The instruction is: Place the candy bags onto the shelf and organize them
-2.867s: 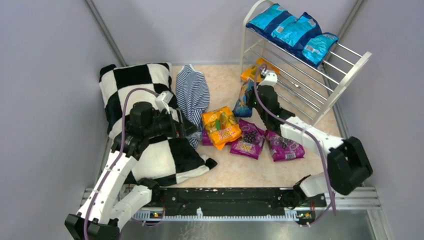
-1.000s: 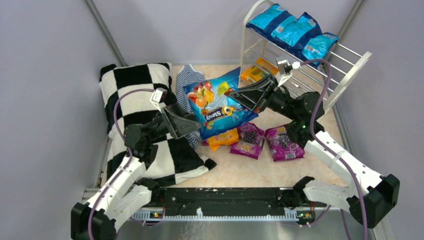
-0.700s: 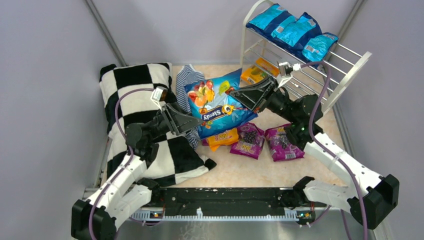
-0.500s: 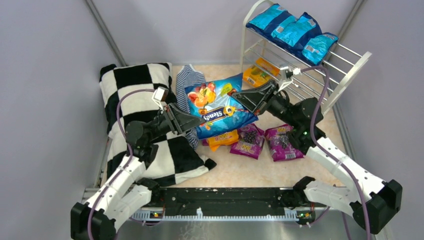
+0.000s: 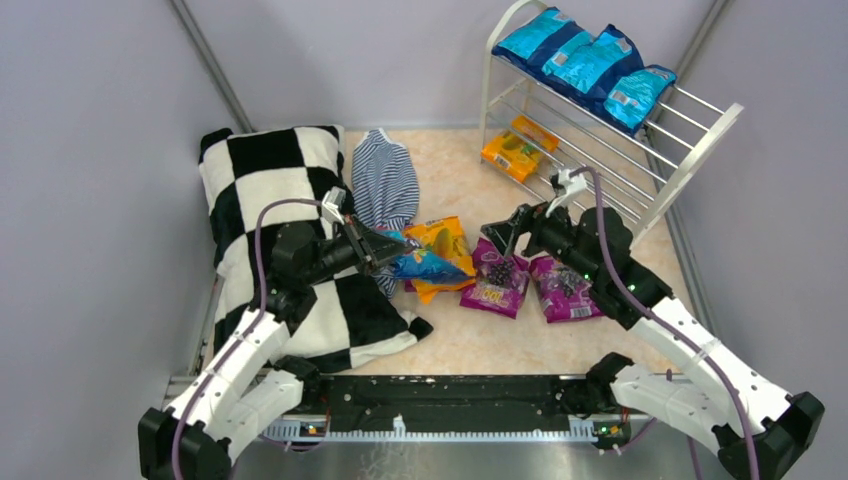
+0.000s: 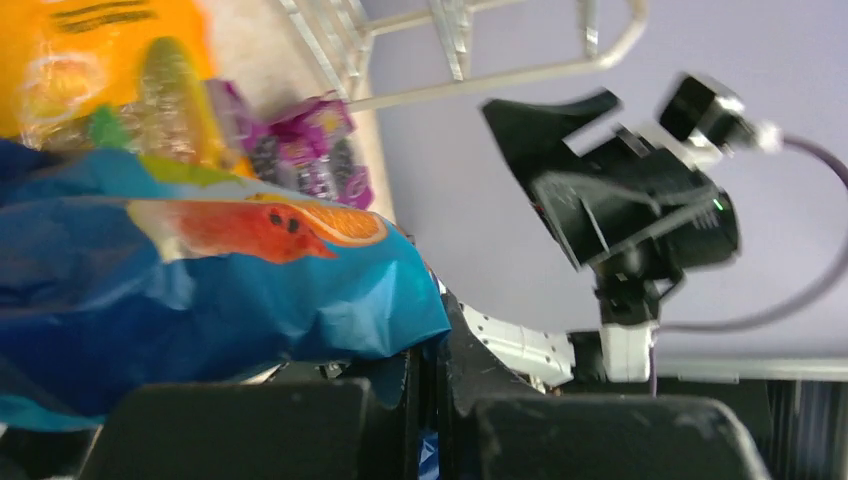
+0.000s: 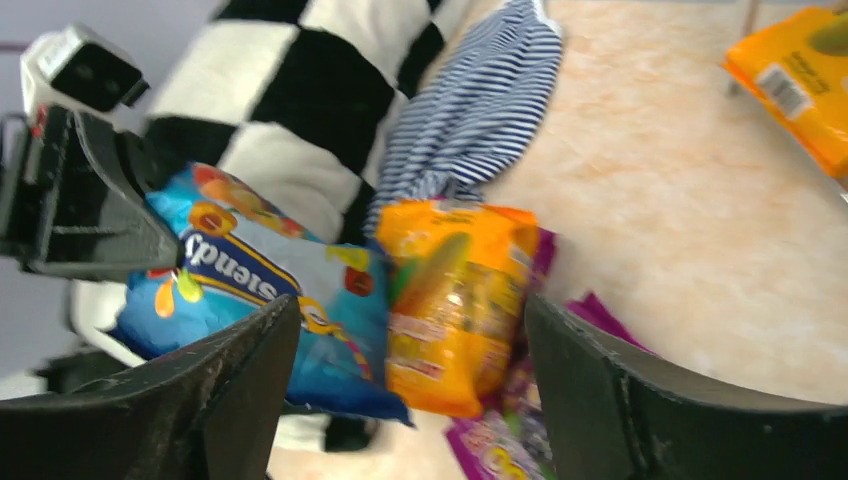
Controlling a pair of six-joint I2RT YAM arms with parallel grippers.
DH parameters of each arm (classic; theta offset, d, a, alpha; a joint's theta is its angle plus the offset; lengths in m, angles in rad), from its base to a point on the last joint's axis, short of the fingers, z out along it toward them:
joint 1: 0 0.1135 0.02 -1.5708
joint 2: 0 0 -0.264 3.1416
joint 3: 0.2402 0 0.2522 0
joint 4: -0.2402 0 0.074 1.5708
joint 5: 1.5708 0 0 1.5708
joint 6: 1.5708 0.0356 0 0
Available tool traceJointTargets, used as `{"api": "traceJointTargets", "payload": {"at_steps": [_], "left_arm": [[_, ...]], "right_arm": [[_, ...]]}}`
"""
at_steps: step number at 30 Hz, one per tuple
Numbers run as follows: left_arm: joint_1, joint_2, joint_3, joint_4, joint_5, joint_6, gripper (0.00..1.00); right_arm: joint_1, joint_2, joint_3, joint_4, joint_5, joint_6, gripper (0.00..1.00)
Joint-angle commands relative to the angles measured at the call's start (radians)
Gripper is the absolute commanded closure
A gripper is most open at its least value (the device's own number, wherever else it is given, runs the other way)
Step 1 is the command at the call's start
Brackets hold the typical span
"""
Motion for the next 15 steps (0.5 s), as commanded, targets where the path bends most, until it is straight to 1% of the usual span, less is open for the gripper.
{"api": "traceJointTargets", "payload": {"at_steps": [1,4,6,9,11,13,15], "left_arm": [[0.002,0.040,0.121,-0.074,-0.054,-0.005,1.00],[0.003,0.080,0.142,-0.096,-0.053,-0.024,1.00],[0.003,0.098,0.155,-0.128,-0.054,-0.037,1.00],[0.003,0.111,0.176,-0.186,-0.072,-0.037,1.00],[0.003,0.107,0.177,-0.218,-0.079,-0.041,1.00],[0.003,0.095,0.177,-0.228,-0.085,-0.052,1.00],[0.004,0.079,0.178,-0.236,-0.093,-0.056,1.00]], "right_arm": [[0.005,-0.014,0.031,-0.173,0.035,-0.217,0.16],[0.040,0.013,0.055,-0.180,-0.072,-0.297,0.10],[0.119,0.026,0.065,-0.149,-0.080,-0.353,0.07],[0.292,0.056,0.076,-0.086,-0.044,-0.468,0.03],[0.377,0.088,0.077,-0.036,0.007,-0.540,0.02],[0.427,0.139,0.082,0.004,0.043,-0.603,0.01],[0.451,0.203,0.096,0.028,0.065,-0.636,0.01]]}}
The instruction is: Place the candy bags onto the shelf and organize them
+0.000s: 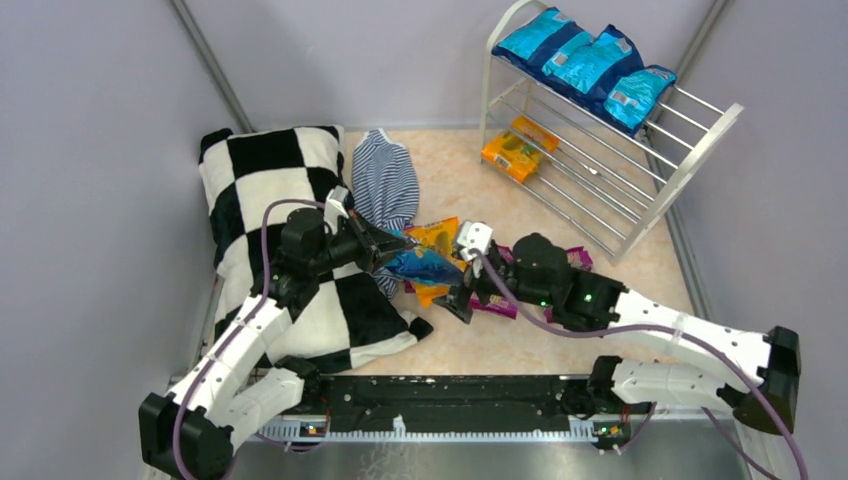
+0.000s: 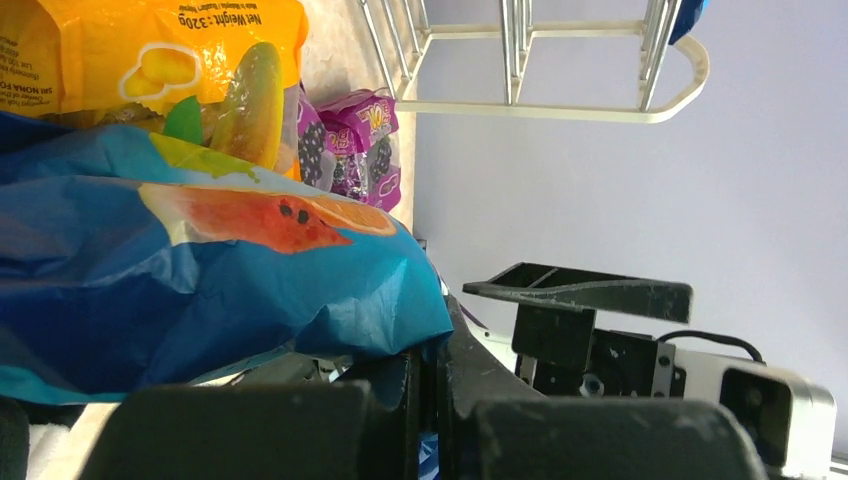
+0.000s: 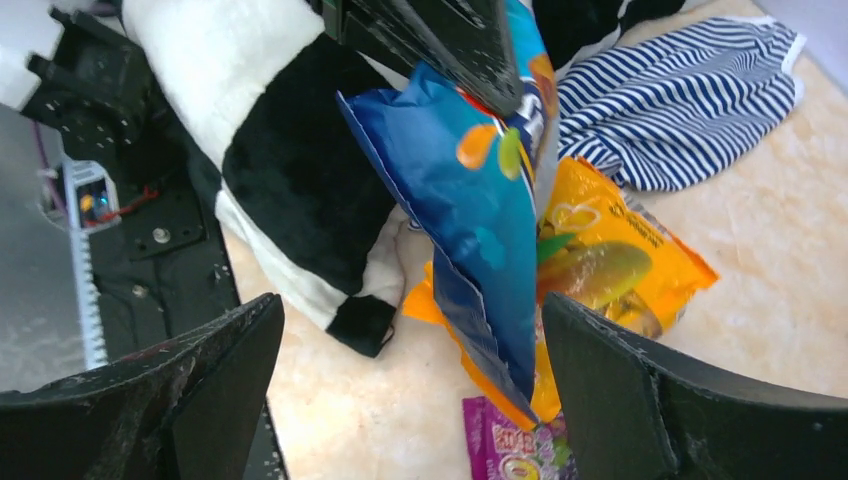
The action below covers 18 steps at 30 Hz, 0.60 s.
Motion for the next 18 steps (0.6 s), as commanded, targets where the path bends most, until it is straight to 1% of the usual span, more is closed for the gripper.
{"api": "traceJointTargets", "payload": {"at_steps": [1,4,7,10,12,16,18], "left_arm": [[0.001,-0.047,0.062,0.023,-0.014,-0.033,1.00],[0.002,-0.071,0.071,0.000,-0.034,-0.027,1.00],[0.001,-0.086,0.078,-0.014,-0.043,-0.022,1.00],[0.002,-0.091,0.082,-0.021,-0.042,-0.025,1.00],[0.001,-0.089,0.085,-0.018,-0.041,-0.028,1.00],[0.001,-0.078,0.095,0.005,-0.030,-0.035,1.00],[0.001,-0.072,0.111,0.008,-0.026,-0.032,1.00]], "right_arm": [[0.061,0.118,0.075,0.120,0.088,-0.170,0.01],[0.082,0.201,0.115,0.141,0.162,-0.174,0.02],[0.092,0.242,0.126,0.193,0.161,-0.141,0.03],[0.092,0.271,0.117,0.264,0.199,-0.080,0.08],[0.093,0.295,0.111,0.299,0.231,-0.039,0.15],[0.092,0.356,0.109,0.358,0.288,0.088,0.35],[0.093,0.376,0.105,0.379,0.312,0.140,0.40]]}}
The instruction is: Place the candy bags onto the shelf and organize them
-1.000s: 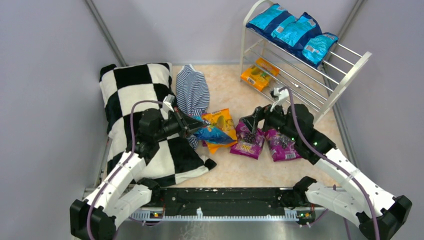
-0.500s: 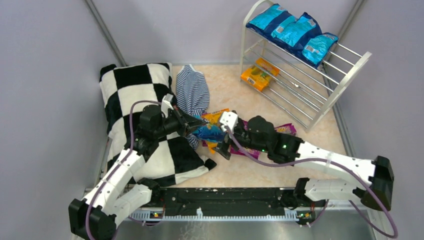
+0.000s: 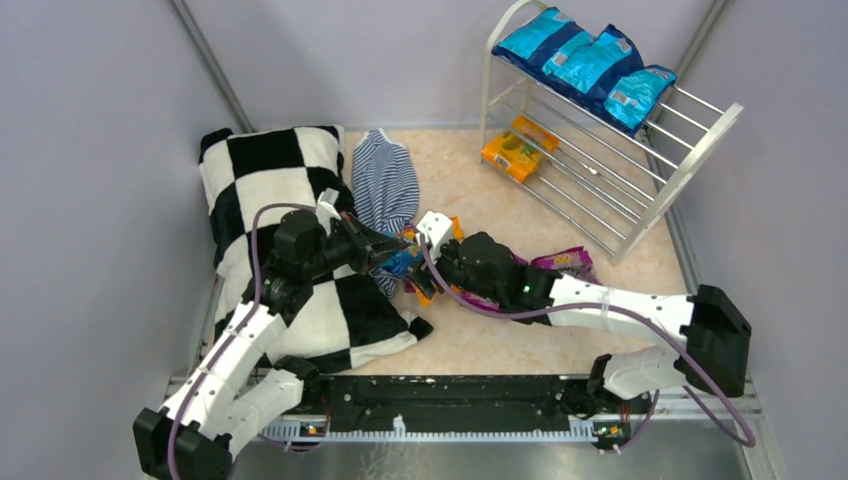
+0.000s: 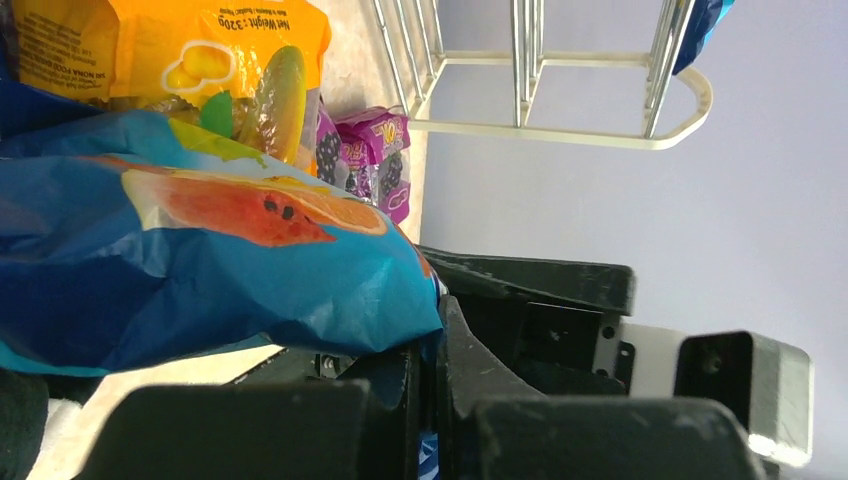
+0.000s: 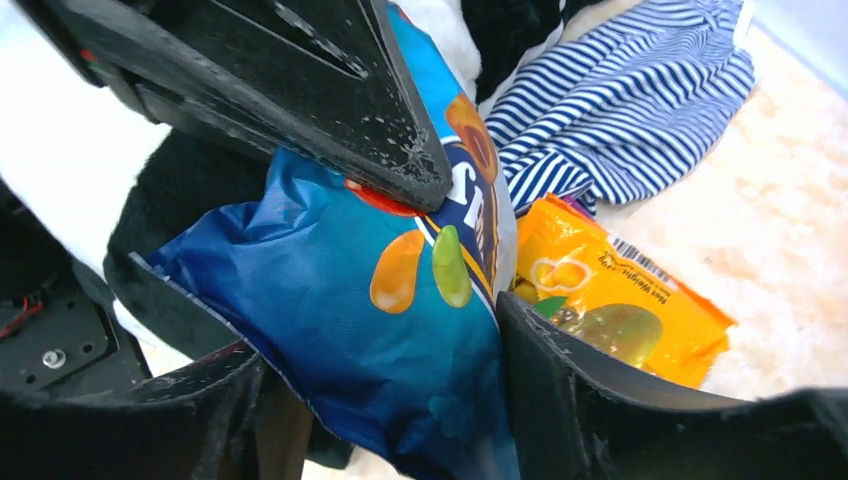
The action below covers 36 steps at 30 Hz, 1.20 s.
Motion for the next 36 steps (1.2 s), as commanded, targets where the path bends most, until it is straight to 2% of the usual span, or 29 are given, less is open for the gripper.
{"api": "traceJointTargets", "payload": {"at_steps": [1,3,4,9,10,11,14,16,17,20,23,30,33,36], "left_arm": [[0.001,-0.012,0.098,0.114,0.034,-0.020,1.00],[0.002,-0.010,0.113,0.111,0.031,-0.008,1.00],[0.001,-0.011,0.119,0.107,0.026,-0.002,0.99],[0.001,-0.028,0.132,0.081,-0.022,0.041,0.77],[0.002,-0.034,0.134,0.075,-0.033,0.051,0.71],[0.002,-0.037,0.135,0.068,-0.045,0.064,0.62],[0.001,-0.049,0.149,0.040,-0.077,0.112,0.21],[0.001,-0.059,0.157,0.016,-0.095,0.148,0.06],[0.001,-0.063,0.160,0.005,-0.104,0.165,0.02],[0.001,-0.077,0.167,-0.029,-0.116,0.212,0.01],[0.001,-0.086,0.169,-0.055,-0.127,0.242,0.01],[0.002,-0.082,0.136,-0.035,-0.092,0.249,0.01],[0.001,-0.075,0.072,0.108,0.030,0.208,0.01],[0.000,-0.058,-0.049,0.423,0.173,0.039,0.01]], "right_arm": [[0.009,0.049,0.032,0.130,0.106,0.169,0.44],[0.009,0.048,0.019,0.151,0.140,0.235,0.52],[0.009,0.042,0.007,0.166,0.156,0.266,0.60],[-0.018,-0.014,-0.051,0.230,0.192,0.462,0.95],[-0.032,-0.027,-0.055,0.225,0.184,0.510,1.00],[-0.053,-0.039,-0.059,0.217,0.168,0.565,1.00],[-0.134,-0.086,-0.085,0.218,0.089,0.738,1.00],[-0.185,-0.120,-0.106,0.229,0.047,0.811,1.00],[-0.203,-0.140,-0.112,0.227,0.042,0.836,1.00],[-0.241,-0.190,-0.107,0.208,0.057,0.887,1.00],[-0.244,-0.224,-0.034,0.110,0.148,0.950,1.00],[-0.244,-0.260,0.190,0.023,0.226,0.852,1.00],[-0.244,-0.263,0.256,-0.023,0.294,0.868,1.00],[-0.244,-0.277,0.209,0.111,0.285,0.986,1.00]]}}
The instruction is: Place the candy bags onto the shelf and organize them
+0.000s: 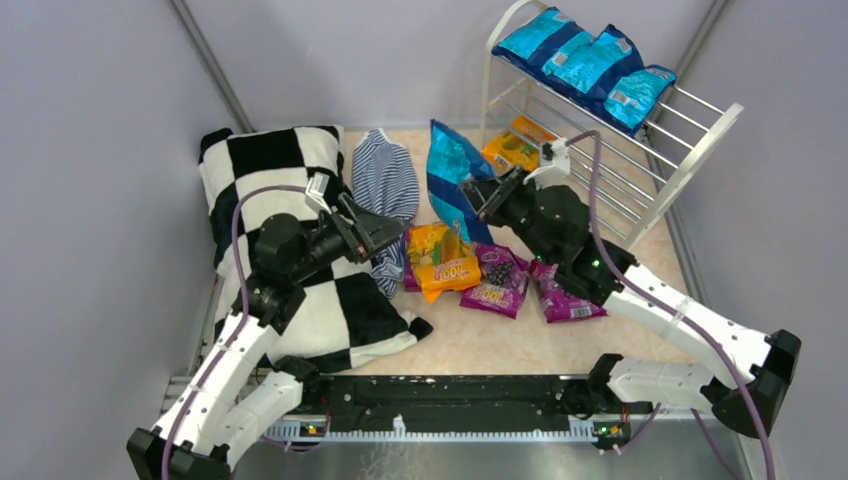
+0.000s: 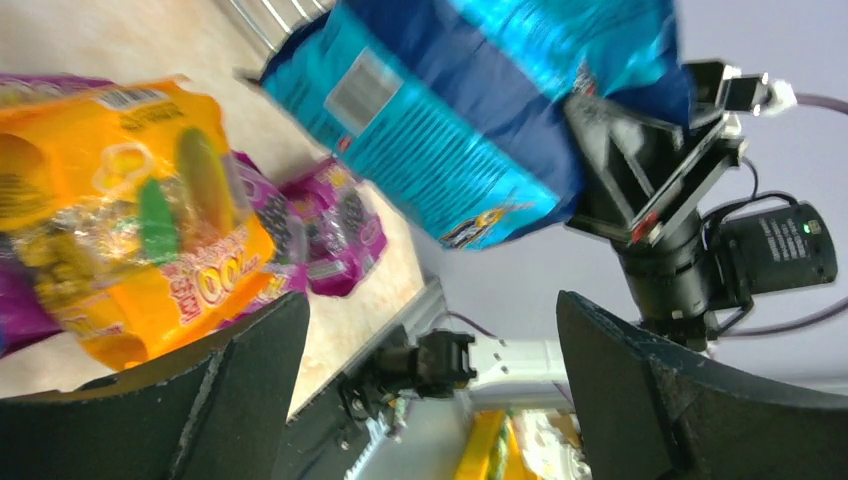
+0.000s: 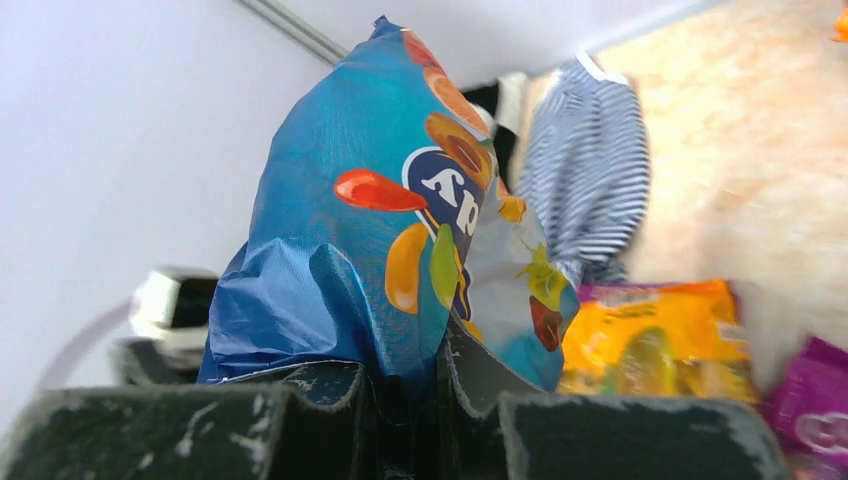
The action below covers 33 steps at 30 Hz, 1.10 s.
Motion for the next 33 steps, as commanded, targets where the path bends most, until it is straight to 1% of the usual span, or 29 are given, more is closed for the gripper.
{"api": "traceJointTargets", "payload": {"at_steps": [1,2,4,6,8,9,12,13,17,19,20,22,23,24,26,28,29,30,31,33], "left_arm": [[-0.003,0.033,-0.155,0.520,0.232,-0.211,0.01],[-0.003,0.050,-0.183,0.627,0.244,-0.258,0.01],[-0.003,0.086,-0.211,0.772,0.250,-0.304,0.01],[-0.004,0.127,-0.206,0.822,0.248,-0.323,0.01],[-0.006,0.175,-0.194,0.893,0.257,-0.337,0.01],[-0.010,0.198,-0.193,0.954,0.256,-0.358,0.01],[-0.030,0.260,-0.205,1.173,0.221,-0.439,0.01],[-0.040,0.277,-0.205,1.219,0.201,-0.455,0.01],[-0.077,0.330,-0.175,1.237,0.139,-0.479,0.01],[-0.085,0.347,-0.156,1.206,0.128,-0.487,0.03],[-0.085,0.352,-0.151,1.185,0.122,-0.492,0.07],[-0.086,0.356,-0.160,1.180,0.099,-0.510,0.18],[-0.086,0.354,-0.173,1.178,0.081,-0.521,0.21],[-0.086,0.352,-0.183,1.178,0.063,-0.533,0.22],[-0.089,0.350,-0.196,1.173,0.039,-0.541,0.16],[-0.088,0.355,-0.198,1.177,0.023,-0.545,0.16],[-0.088,0.360,-0.196,1.183,0.017,-0.549,0.18],[-0.088,0.368,-0.191,1.201,0.015,-0.554,0.23],[-0.088,0.378,-0.186,1.217,0.010,-0.566,0.29],[-0.087,0.390,-0.187,1.272,-0.009,-0.580,0.45]], "right_arm": [[-0.005,-0.089,0.020,0.372,0.043,0.178,1.00],[-0.005,-0.088,-0.026,0.451,0.037,0.236,1.00],[-0.005,-0.072,-0.091,0.615,0.035,0.345,1.00],[-0.004,-0.041,-0.119,0.742,0.031,0.424,1.00],[-0.001,-0.009,-0.118,0.786,0.030,0.493,1.00],[0.004,0.003,-0.115,0.793,0.035,0.522,1.00],[0.036,0.026,-0.114,0.826,0.069,0.543,1.00],[0.046,0.028,-0.115,0.828,0.077,0.548,1.00],[0.071,0.034,-0.134,0.833,0.106,0.588,1.00],[0.072,0.033,-0.154,0.825,0.112,0.623,1.00],[0.072,0.032,-0.172,0.830,0.115,0.642,1.00],[0.072,0.031,-0.192,0.838,0.118,0.665,1.00],[0.072,0.029,-0.200,0.840,0.122,0.676,1.00],[0.072,0.028,-0.209,0.850,0.132,0.684,1.00],[0.072,0.028,-0.215,0.868,0.138,0.694,1.00],[0.073,0.026,-0.201,0.829,0.130,0.693,1.00],[0.072,0.029,-0.193,0.807,0.123,0.694,1.00],[0.072,0.032,-0.189,0.798,0.115,0.698,1.00],[0.072,0.034,-0.192,0.799,0.109,0.701,1.00],[0.070,0.030,-0.201,0.775,0.092,0.693,1.00]]}}
